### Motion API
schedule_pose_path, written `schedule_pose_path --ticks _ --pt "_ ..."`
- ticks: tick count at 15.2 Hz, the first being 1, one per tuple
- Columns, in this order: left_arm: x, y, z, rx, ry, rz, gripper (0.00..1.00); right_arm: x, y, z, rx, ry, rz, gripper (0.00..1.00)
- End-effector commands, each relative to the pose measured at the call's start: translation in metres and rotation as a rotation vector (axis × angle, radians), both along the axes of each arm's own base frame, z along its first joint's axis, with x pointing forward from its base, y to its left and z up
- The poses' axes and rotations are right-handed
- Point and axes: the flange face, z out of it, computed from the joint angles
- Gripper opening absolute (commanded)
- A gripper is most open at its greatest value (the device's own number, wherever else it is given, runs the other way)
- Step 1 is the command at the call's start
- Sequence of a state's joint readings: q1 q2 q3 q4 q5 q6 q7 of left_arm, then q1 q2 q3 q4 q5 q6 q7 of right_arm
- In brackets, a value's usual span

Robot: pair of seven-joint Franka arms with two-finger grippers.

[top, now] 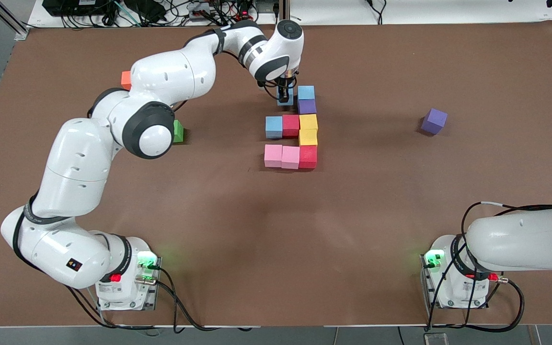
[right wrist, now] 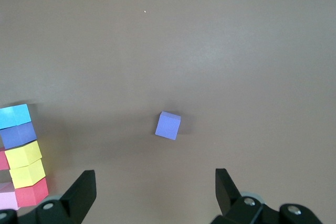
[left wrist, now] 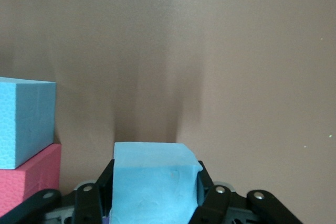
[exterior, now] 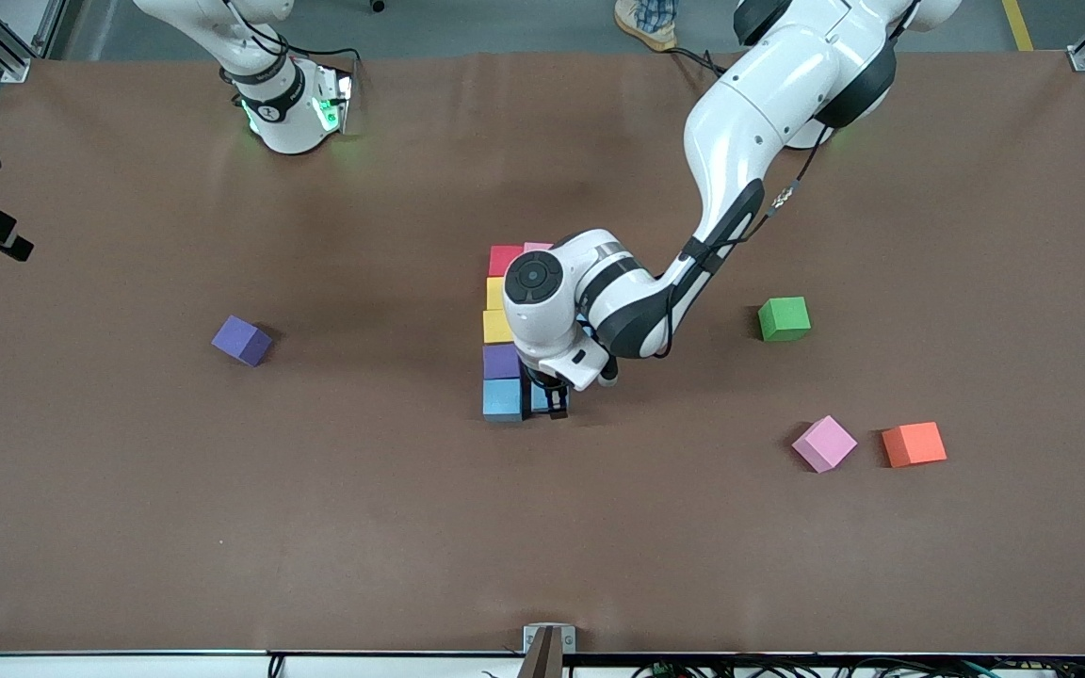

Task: Arrange 11 blocks into digit 3
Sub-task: 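Lower the light blue block onto the shape with the left gripper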

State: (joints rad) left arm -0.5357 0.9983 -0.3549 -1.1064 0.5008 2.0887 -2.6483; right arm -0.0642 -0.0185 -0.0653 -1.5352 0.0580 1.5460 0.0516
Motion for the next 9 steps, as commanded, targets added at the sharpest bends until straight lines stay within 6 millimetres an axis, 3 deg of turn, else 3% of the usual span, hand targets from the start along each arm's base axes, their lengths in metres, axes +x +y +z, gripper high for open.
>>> schedule_pose_path --ticks 1,9 --pt "0.006 -0.004 0.000 -0.010 -0.046 -0.004 0.11 0.001 0.002 0.002 0.014 -0.007 0.007 1.00" --pt "0.002 -0.011 -0.014 -0.020 -0.062 -0.019 0.11 0.004 0.003 0.003 0.012 -0.026 0.009 1.00"
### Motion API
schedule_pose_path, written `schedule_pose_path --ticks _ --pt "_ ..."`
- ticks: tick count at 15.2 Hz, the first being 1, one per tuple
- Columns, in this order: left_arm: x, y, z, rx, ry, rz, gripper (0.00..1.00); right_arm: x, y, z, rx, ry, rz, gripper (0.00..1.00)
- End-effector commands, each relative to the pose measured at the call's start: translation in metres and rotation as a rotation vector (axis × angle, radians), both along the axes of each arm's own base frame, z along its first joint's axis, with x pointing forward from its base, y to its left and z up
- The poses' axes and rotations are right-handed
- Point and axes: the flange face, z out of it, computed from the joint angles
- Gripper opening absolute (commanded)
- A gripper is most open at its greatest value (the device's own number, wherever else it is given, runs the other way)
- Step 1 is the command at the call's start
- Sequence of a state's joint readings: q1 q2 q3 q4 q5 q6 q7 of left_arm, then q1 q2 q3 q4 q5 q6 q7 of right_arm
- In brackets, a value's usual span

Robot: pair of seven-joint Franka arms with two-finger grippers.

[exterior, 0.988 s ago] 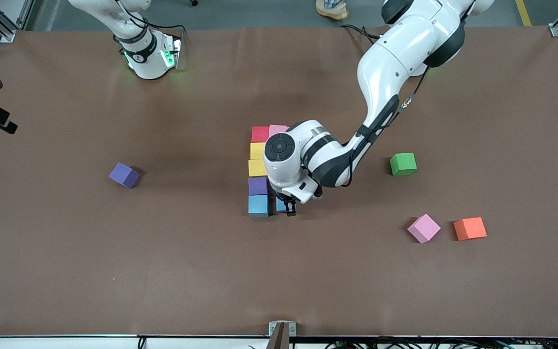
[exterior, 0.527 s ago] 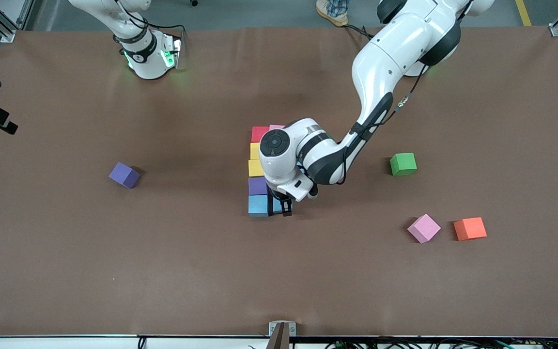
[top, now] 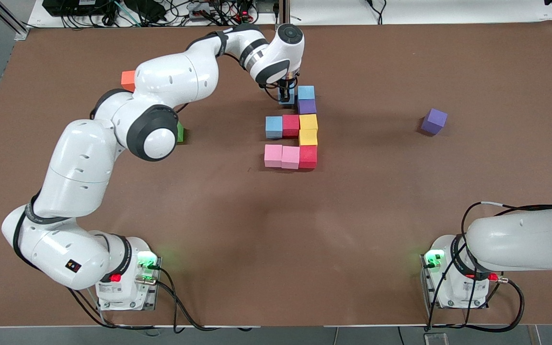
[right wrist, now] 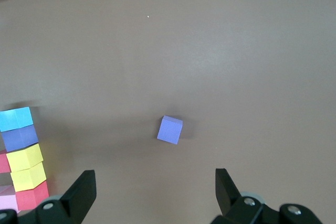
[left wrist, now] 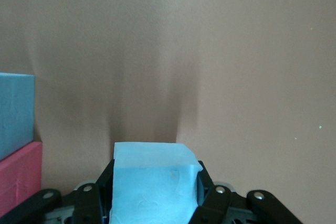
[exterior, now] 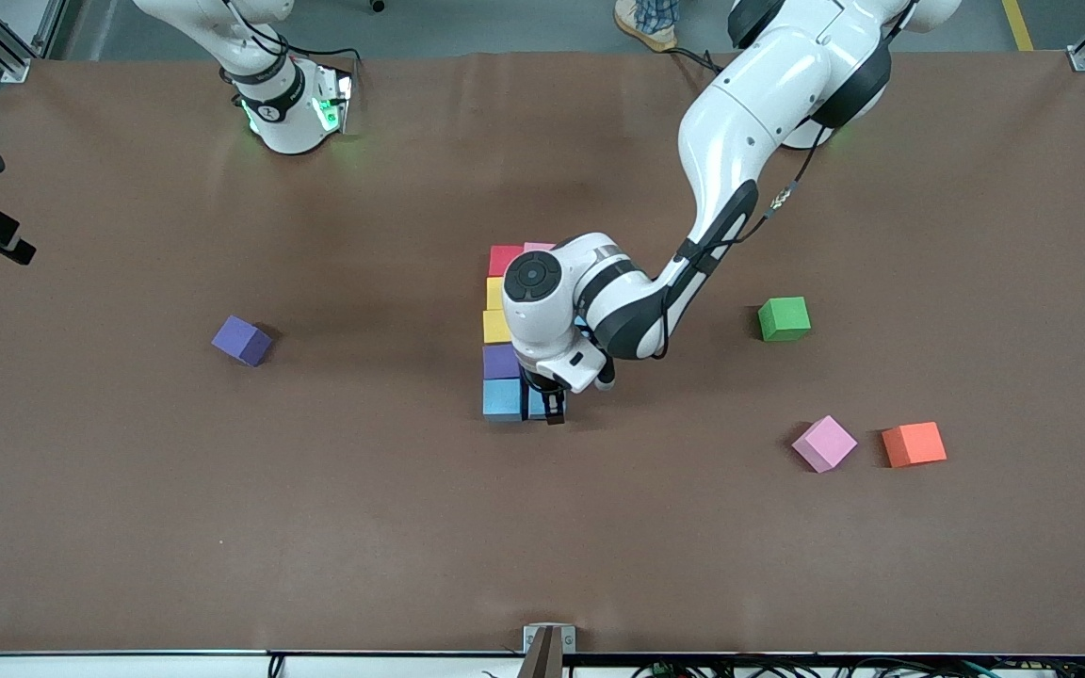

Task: Arrange 11 blocks into digit 3
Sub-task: 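Lower the light blue block onto the shape with the left gripper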

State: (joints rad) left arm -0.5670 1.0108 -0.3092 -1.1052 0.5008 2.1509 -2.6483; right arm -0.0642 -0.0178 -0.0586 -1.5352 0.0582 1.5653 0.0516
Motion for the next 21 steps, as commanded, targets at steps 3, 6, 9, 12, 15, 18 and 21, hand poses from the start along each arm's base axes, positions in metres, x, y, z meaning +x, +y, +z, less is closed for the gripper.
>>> schedule_pose_path --ticks 3,6,9,12,15,18,21 --pt "-0.003 -0.009 -0.008 0.004 -0.022 -0.011 0.11 0.002 0.003 0.002 0.006 -0.007 0.010 1.00" --pt "-0.005 -0.011 -0.008 0.008 -0.021 -0.014 0.11 0.003 0.010 0.002 -0.002 -0.015 0.023 1.00" --pt "-0.006 -0.012 -0.010 0.008 -0.021 -0.017 0.11 0.004 0.012 0.003 -0.004 -0.020 0.029 1.00" --pt "-0.005 -0.011 -0.009 0.007 -0.022 -0.016 0.11 0.004 0.012 0.004 -0.004 -0.021 0.029 1.00" --pt "-0.004 -0.010 -0.010 0.007 -0.024 -0.015 0.11 0.004 0.012 0.004 -0.006 -0.024 0.029 1.00" --pt "-0.003 -0.009 -0.014 0.005 -0.025 -0.015 0.11 0.004 0.014 0.004 -0.015 -0.023 0.035 1.00" --pt "0.000 -0.007 -0.015 -0.003 -0.027 -0.011 0.14 0.004 0.009 0.006 -0.014 -0.026 0.025 1.00"
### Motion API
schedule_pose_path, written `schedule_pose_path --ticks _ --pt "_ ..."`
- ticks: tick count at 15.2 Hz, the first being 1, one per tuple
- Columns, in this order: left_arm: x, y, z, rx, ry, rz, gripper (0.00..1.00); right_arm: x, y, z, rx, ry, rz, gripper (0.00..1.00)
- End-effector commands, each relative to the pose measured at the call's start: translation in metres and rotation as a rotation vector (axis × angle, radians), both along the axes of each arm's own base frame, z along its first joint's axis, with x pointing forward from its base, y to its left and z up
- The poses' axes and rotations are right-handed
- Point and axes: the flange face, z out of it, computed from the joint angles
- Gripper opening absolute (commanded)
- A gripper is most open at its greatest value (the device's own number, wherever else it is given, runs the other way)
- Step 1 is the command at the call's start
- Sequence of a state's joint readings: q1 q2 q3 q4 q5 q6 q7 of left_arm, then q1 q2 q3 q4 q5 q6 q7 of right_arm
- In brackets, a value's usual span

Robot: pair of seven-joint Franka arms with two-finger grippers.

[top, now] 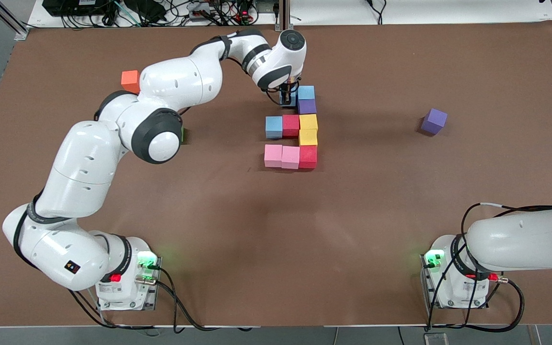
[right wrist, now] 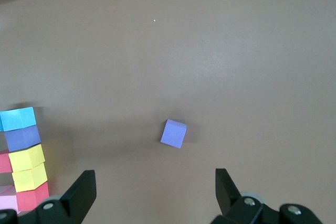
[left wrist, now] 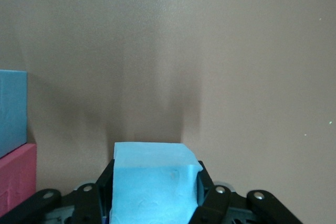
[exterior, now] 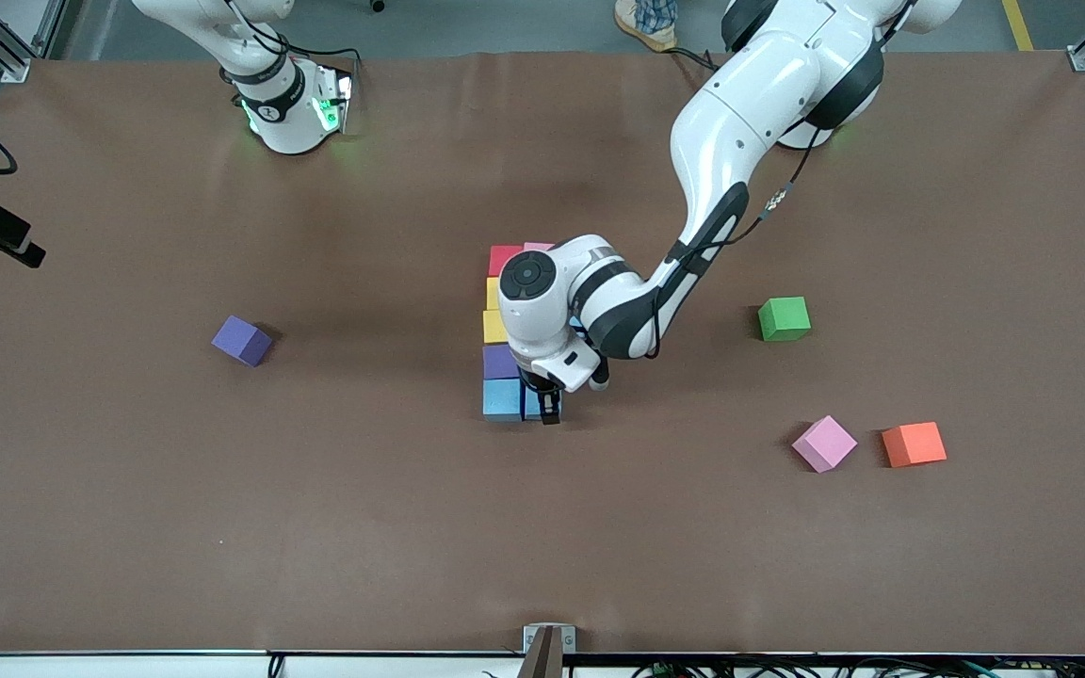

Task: Arrange 11 blocks into digit 3
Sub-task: 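Lower the light blue block onto the shape with the left gripper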

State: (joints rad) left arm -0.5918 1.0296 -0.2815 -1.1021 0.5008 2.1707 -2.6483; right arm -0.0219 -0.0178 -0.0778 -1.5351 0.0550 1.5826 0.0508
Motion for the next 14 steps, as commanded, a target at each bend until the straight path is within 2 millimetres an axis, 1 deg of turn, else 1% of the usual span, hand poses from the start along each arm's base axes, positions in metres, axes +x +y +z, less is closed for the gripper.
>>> schedule_pose_path --ticks 1,3,7,12,14 --pt "0.004 -0.003 0.000 -0.017 -0.018 0.002 0.14 0.001 -0.003 0.007 -0.008 -0.016 0.001 1.00" --pt "0.004 -0.003 -0.001 -0.016 -0.018 0.001 0.14 0.001 -0.004 0.009 -0.011 -0.018 0.001 1.00" --pt "0.000 -0.006 -0.010 -0.011 -0.012 -0.005 0.14 0.001 -0.004 0.009 -0.012 -0.020 0.001 1.00" --pt "0.001 -0.006 -0.013 -0.019 -0.019 -0.008 0.14 0.001 -0.004 0.011 -0.017 -0.024 0.001 1.00" --pt "-0.005 -0.012 -0.013 -0.018 -0.019 -0.018 0.14 0.001 -0.005 0.011 -0.017 -0.024 -0.001 1.00"
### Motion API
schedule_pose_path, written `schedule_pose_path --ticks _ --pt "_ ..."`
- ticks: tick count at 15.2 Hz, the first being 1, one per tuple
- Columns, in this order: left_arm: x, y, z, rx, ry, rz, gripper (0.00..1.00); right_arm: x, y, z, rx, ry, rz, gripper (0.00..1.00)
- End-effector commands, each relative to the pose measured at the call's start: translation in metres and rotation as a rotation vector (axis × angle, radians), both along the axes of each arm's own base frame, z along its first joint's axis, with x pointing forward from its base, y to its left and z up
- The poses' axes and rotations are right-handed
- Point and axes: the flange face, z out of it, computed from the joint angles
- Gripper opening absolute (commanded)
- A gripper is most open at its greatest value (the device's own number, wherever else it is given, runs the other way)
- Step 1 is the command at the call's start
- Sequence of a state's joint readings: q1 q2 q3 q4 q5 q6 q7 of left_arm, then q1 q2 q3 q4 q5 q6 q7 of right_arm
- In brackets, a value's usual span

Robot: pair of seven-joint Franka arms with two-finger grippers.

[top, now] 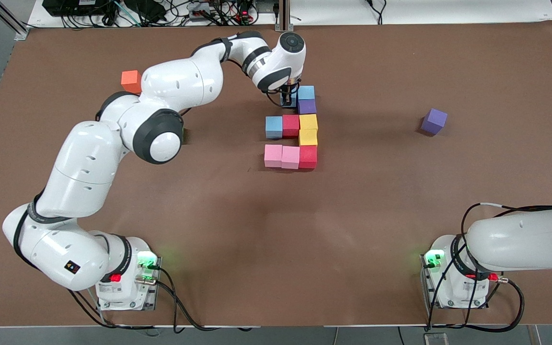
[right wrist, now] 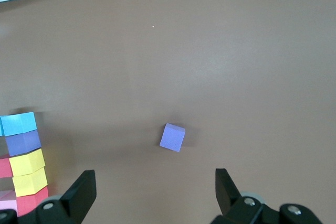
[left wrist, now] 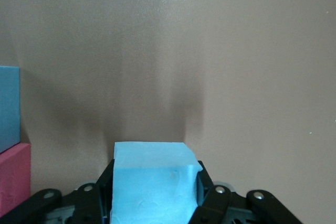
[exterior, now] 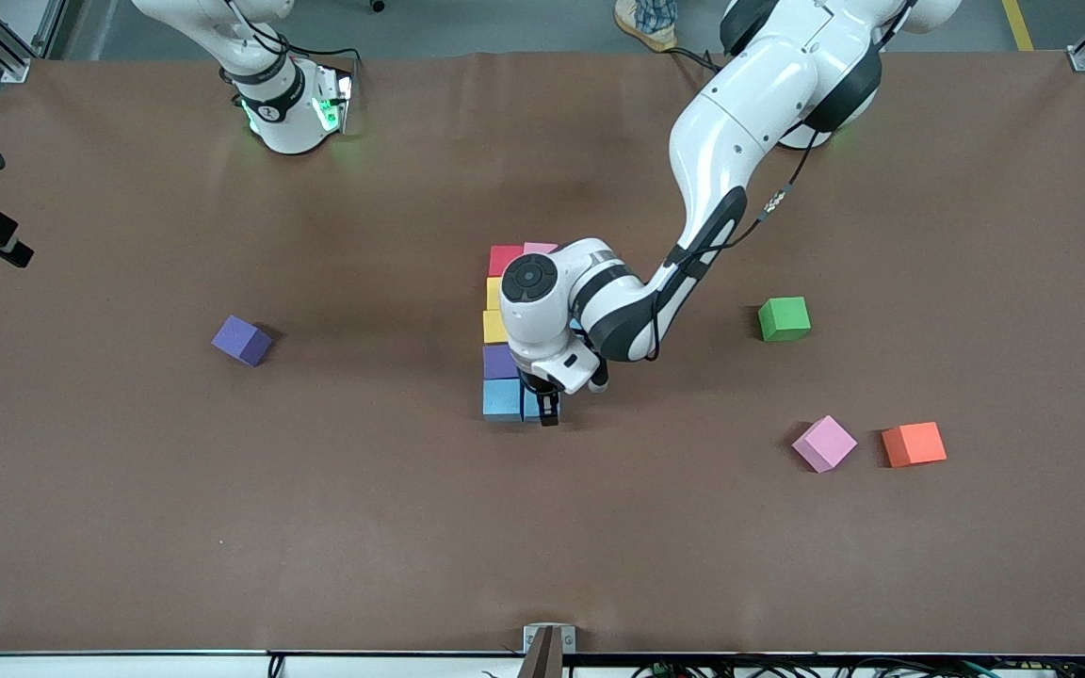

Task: Arrange 11 blocks into digit 3
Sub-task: 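Lower the light blue block onto the shape with the left gripper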

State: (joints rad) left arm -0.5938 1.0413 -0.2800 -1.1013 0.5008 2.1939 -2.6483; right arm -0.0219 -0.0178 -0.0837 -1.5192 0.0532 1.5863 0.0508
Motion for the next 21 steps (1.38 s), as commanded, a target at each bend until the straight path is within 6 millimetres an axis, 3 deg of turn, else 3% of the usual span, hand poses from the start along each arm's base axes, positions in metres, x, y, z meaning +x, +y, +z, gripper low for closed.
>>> schedule_pose_path --ticks 1,6,8,11,12,13,16,21 --pt "-0.004 -0.010 -0.007 -0.005 -0.016 -0.013 0.14 0.001 -0.002 0.003 -0.013 -0.004 0.004 1.00" --pt "-0.002 -0.008 -0.007 -0.001 -0.021 -0.011 0.14 -0.002 -0.004 0.019 -0.010 -0.027 -0.012 1.00" --pt "-0.002 -0.007 -0.008 -0.001 -0.021 -0.010 0.23 -0.002 -0.001 0.019 -0.012 -0.028 0.004 1.00" --pt "0.002 -0.007 -0.004 -0.020 -0.034 -0.011 0.63 -0.002 -0.004 0.021 -0.024 -0.034 0.002 1.00" --pt "0.003 -0.006 -0.003 -0.020 -0.036 -0.012 0.85 -0.002 -0.003 0.021 -0.040 -0.034 0.004 1.00" --pt "0.002 -0.007 0.000 -0.021 -0.038 -0.022 1.00 -0.002 -0.002 0.021 -0.062 -0.032 0.008 1.00" --pt "0.000 -0.010 0.009 -0.019 -0.042 -0.025 1.00 -0.001 0.004 0.021 -0.082 -0.033 0.022 1.00" --pt "0.003 -0.008 0.049 -0.009 -0.060 -0.029 1.00 -0.001 0.004 0.021 -0.072 -0.033 0.020 1.00"
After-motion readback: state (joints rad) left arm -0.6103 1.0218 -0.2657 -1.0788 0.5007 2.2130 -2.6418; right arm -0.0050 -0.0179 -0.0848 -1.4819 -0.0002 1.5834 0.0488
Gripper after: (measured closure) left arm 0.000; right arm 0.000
